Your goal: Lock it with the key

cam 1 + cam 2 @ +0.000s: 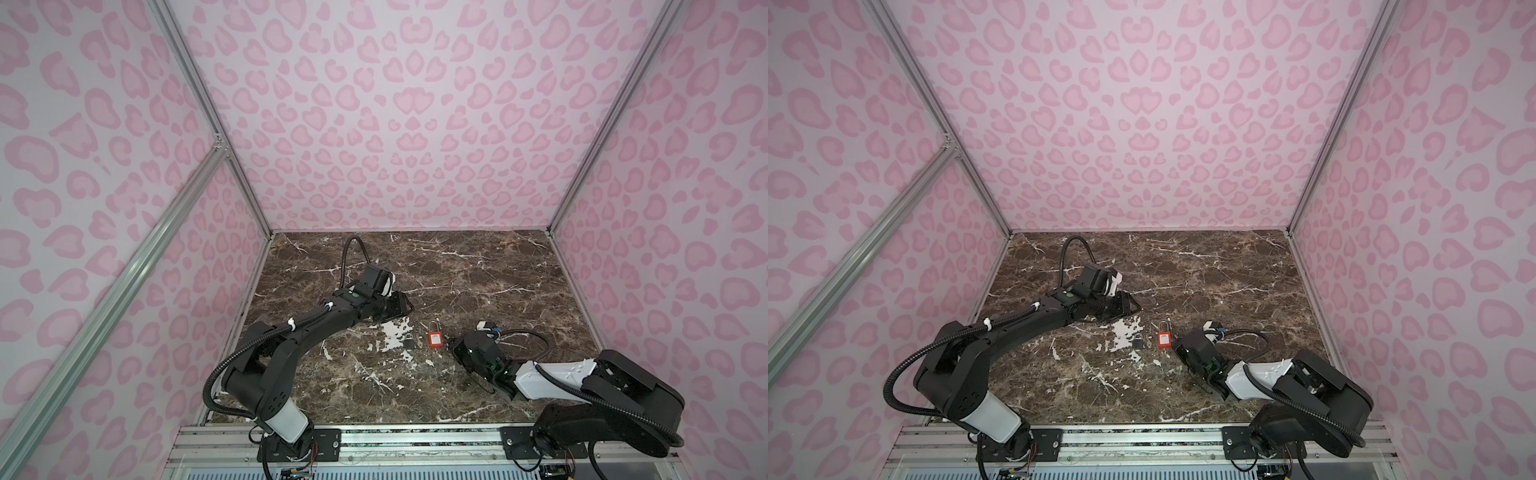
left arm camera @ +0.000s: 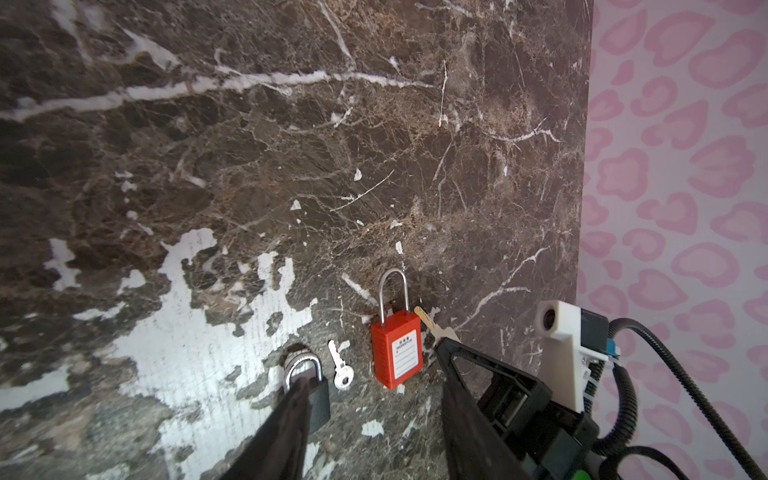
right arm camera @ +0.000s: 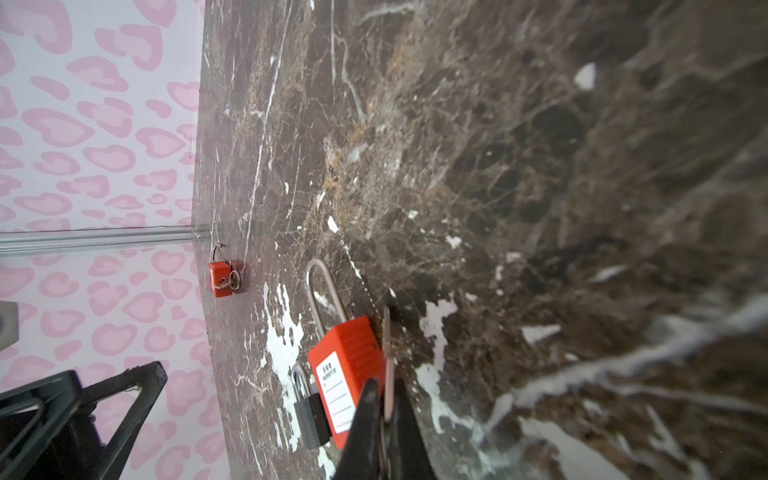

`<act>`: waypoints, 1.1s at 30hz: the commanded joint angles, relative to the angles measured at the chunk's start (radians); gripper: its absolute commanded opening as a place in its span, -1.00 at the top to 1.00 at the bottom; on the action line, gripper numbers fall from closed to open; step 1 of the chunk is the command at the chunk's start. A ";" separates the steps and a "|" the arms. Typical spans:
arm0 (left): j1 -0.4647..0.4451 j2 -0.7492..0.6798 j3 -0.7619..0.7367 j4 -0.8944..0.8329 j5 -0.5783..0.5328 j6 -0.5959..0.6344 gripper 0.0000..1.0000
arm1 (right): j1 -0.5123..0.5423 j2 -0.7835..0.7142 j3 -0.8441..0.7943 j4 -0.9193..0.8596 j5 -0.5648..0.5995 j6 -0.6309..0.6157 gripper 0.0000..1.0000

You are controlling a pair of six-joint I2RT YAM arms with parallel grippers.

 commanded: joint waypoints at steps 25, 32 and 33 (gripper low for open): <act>0.008 -0.062 -0.011 -0.017 -0.024 0.025 -0.05 | -0.178 -0.363 -0.002 -0.449 -0.011 -0.101 -0.35; 0.011 -0.065 -0.001 -0.047 -0.024 0.038 -0.06 | -0.351 -0.306 0.009 -0.394 -0.309 -0.269 -0.35; 0.012 -0.063 0.000 -0.047 -0.024 0.038 -0.06 | -0.357 -0.295 0.008 -0.382 -0.328 -0.276 -0.34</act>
